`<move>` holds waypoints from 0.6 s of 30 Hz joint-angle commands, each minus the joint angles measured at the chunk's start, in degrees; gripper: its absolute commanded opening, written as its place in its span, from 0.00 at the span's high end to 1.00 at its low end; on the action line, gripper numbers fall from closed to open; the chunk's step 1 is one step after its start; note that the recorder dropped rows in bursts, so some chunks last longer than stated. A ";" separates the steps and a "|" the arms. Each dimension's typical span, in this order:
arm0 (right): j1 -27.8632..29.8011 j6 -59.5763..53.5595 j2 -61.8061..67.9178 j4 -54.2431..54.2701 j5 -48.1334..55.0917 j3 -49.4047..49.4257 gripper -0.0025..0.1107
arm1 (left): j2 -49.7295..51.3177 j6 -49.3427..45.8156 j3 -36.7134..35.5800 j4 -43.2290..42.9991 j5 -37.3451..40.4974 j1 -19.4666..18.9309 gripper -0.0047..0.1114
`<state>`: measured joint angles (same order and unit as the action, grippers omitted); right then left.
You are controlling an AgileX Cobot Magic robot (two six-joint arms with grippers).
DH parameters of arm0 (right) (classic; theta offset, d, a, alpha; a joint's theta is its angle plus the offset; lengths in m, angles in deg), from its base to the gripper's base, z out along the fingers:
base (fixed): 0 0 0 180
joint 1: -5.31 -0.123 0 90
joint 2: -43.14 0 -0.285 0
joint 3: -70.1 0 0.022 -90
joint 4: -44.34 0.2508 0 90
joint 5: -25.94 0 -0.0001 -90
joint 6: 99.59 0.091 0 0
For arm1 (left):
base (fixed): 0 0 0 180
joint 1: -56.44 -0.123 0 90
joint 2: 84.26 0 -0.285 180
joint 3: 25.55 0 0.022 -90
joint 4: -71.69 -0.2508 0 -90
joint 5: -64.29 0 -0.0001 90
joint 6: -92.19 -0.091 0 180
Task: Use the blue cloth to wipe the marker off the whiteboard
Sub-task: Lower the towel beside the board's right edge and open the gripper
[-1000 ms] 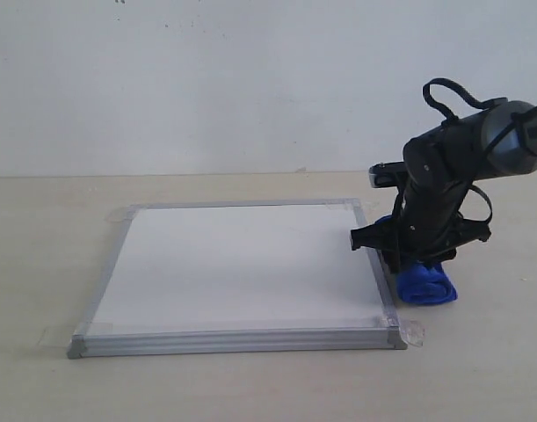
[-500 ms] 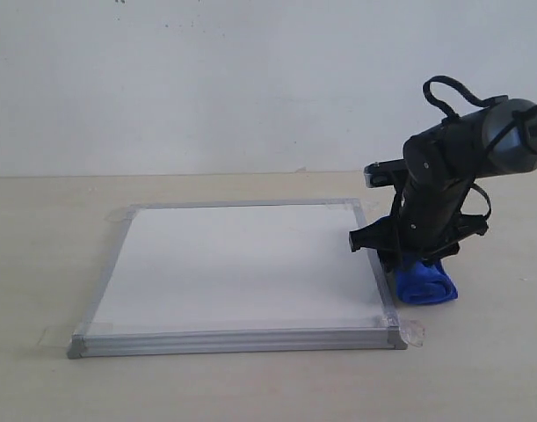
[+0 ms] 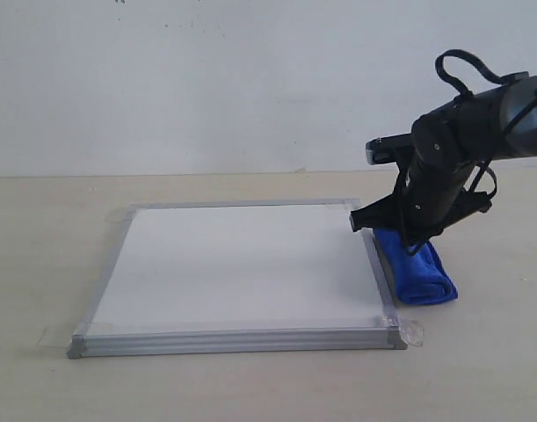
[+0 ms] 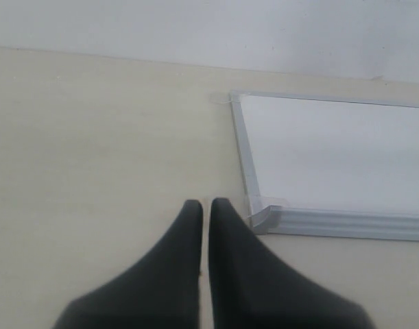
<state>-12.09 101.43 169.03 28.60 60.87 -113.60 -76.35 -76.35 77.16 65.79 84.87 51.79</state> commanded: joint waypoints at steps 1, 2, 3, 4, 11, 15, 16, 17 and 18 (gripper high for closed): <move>0.10 -0.49 2.09 -0.24 -0.93 0.95 0.98 | -0.12 0.44 0.07 0.52 -0.12 0.29 0.93; 0.10 -0.59 2.59 -0.15 -0.93 0.95 0.98 | -0.12 0.44 0.07 0.52 -0.12 0.29 0.93; 0.10 -0.59 2.94 -0.02 -0.82 0.95 0.98 | -0.12 0.44 0.07 0.52 -0.12 0.29 0.93; 0.10 -0.59 3.20 -0.02 -0.69 0.95 0.98 | -0.12 0.44 0.07 0.52 -0.12 0.29 0.93; 0.10 -1.86 -0.47 -0.12 -0.74 0.95 0.98 | -0.12 0.44 0.07 0.52 -0.12 0.29 0.93; -0.63 -4.88 -7.52 -0.01 4.74 1.07 0.98 | -0.12 0.44 0.07 0.52 -0.12 0.29 0.93; -1.11 -5.14 -8.64 -0.01 5.47 1.65 0.98 | -0.12 0.44 0.07 0.52 -0.12 0.29 0.93; -2.21 -5.14 -11.38 0.11 5.06 4.41 0.98 | -0.12 0.44 0.07 0.52 -0.12 0.29 0.93; -2.79 -5.02 -12.67 0.25 4.27 6.02 0.98 | -0.12 0.44 0.07 0.52 -0.12 0.29 0.93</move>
<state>-13.37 97.12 159.95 28.60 64.91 -110.88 -76.35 -76.35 77.16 65.79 84.87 51.79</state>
